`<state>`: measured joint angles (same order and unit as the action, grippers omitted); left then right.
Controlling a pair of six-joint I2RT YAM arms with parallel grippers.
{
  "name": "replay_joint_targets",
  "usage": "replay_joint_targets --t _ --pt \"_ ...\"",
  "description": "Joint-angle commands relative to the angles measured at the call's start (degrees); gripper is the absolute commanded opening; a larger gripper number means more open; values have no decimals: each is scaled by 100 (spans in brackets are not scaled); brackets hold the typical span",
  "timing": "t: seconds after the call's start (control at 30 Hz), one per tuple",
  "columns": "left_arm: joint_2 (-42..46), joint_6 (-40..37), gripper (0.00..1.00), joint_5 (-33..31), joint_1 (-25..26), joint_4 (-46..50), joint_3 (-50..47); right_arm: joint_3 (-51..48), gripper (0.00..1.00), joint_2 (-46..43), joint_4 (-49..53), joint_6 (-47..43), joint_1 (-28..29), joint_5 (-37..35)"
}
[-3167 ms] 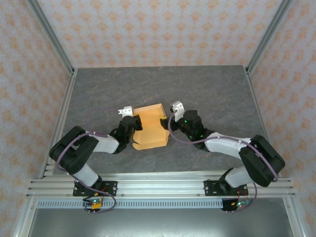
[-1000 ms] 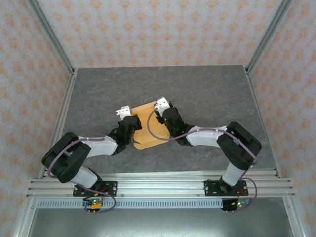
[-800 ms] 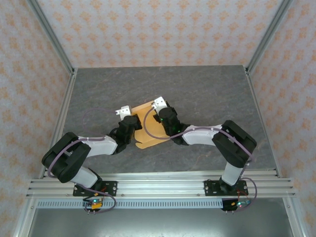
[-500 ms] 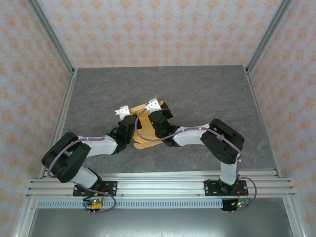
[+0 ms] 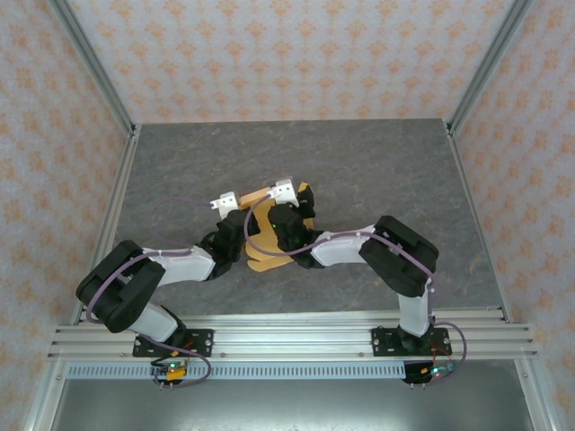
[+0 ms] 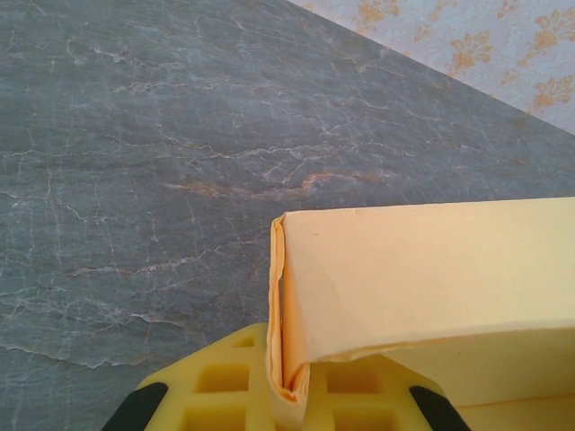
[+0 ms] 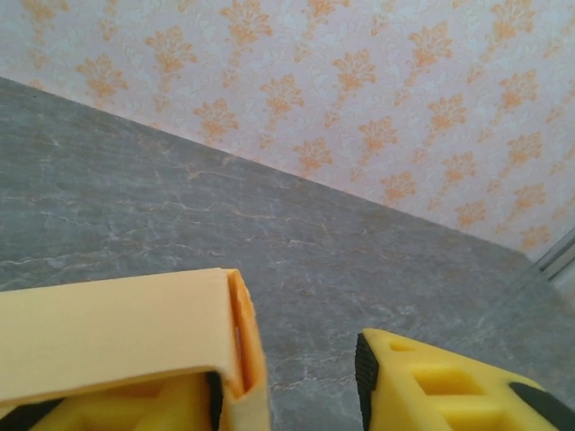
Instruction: Fold the paper box
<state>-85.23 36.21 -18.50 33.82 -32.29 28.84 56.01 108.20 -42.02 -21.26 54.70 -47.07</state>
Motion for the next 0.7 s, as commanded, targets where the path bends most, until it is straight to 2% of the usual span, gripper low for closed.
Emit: replay_joint_targets --t 0.0,0.13,0.3,0.47,0.67 --pt "43 176 0 -349 -7 150 86 -430 51 -706 85 300 -91 868" --pt "4 112 0 -403 -5 220 130 -911 56 -1538 719 48 -239 2584" --pt "90 -40 0 -500 -7 278 129 -1277 63 -2420 1895 -139 -624 3498" --pt "146 -131 0 -565 -6 328 131 -1520 65 -3054 2734 -224 -1336 5344" --pt "87 -113 0 -527 -3 286 131 -1355 68 -3042 3142 -428 -1605 6157"
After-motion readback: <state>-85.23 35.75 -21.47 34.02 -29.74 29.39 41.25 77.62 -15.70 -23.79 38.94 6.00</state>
